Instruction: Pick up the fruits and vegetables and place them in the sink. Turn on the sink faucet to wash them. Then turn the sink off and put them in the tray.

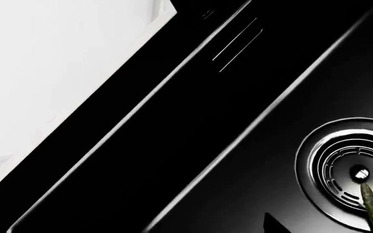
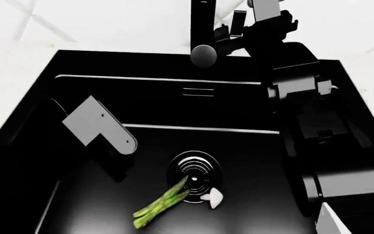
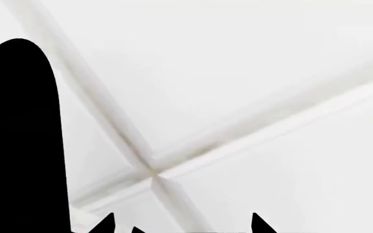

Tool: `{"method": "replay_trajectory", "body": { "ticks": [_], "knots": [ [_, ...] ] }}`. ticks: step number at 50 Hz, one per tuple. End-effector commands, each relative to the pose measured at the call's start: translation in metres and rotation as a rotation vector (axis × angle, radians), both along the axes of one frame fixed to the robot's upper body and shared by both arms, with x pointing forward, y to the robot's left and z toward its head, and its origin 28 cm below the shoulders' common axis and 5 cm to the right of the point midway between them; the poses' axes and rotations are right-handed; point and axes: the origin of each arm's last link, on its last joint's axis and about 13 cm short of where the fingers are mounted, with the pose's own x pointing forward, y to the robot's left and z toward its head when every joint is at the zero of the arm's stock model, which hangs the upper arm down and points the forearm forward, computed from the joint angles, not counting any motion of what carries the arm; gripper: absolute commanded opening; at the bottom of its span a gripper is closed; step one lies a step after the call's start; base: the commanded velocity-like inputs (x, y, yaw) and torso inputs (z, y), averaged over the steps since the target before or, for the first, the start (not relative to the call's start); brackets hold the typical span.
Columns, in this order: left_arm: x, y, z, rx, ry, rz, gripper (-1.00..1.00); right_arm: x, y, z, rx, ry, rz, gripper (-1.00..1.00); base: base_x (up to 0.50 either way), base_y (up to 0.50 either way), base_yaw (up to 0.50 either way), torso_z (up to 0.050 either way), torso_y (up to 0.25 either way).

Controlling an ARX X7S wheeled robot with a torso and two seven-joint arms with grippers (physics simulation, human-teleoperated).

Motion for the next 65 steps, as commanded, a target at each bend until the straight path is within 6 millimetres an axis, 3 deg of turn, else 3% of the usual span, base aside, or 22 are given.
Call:
{"method": "replay_trajectory", "body": {
  "ticks": [1, 23, 31, 52, 65],
  "knots": [
    [0.001, 0.001, -0.001, -0.006, -0.001, -0.003, 1.00, 0.000, -0.005, -0.009, -0.002, 0.026, -0.050, 1.00, 0.00, 0.00, 0.00, 0.000, 0.000],
    [0.000, 0.002, -0.001, -0.014, 0.000, -0.004, 1.00, -0.003, -0.024, -0.018, 0.094, 0.057, -0.294, 1.00, 0.00, 0.00, 0.00, 0.000, 0.000],
    [0.000, 0.001, -0.002, -0.013, 0.001, -0.005, 1.00, -0.003, -0.025, -0.017, 0.108, 0.052, -0.305, 1.00, 0.00, 0.00, -0.01, 0.000, -0.002],
    [0.001, 0.001, -0.002, -0.018, 0.005, -0.008, 1.00, -0.002, -0.023, 0.030, 0.058, -0.082, -0.231, 1.00, 0.00, 0.00, 0.00, 0.000, 0.000],
    [0.000, 0.000, 0.000, -0.015, 0.004, -0.009, 1.00, -0.020, -0.032, 0.049, 0.053, -0.140, -0.243, 1.00, 0.00, 0.00, 0.00, 0.000, 0.000]
  ]
}}
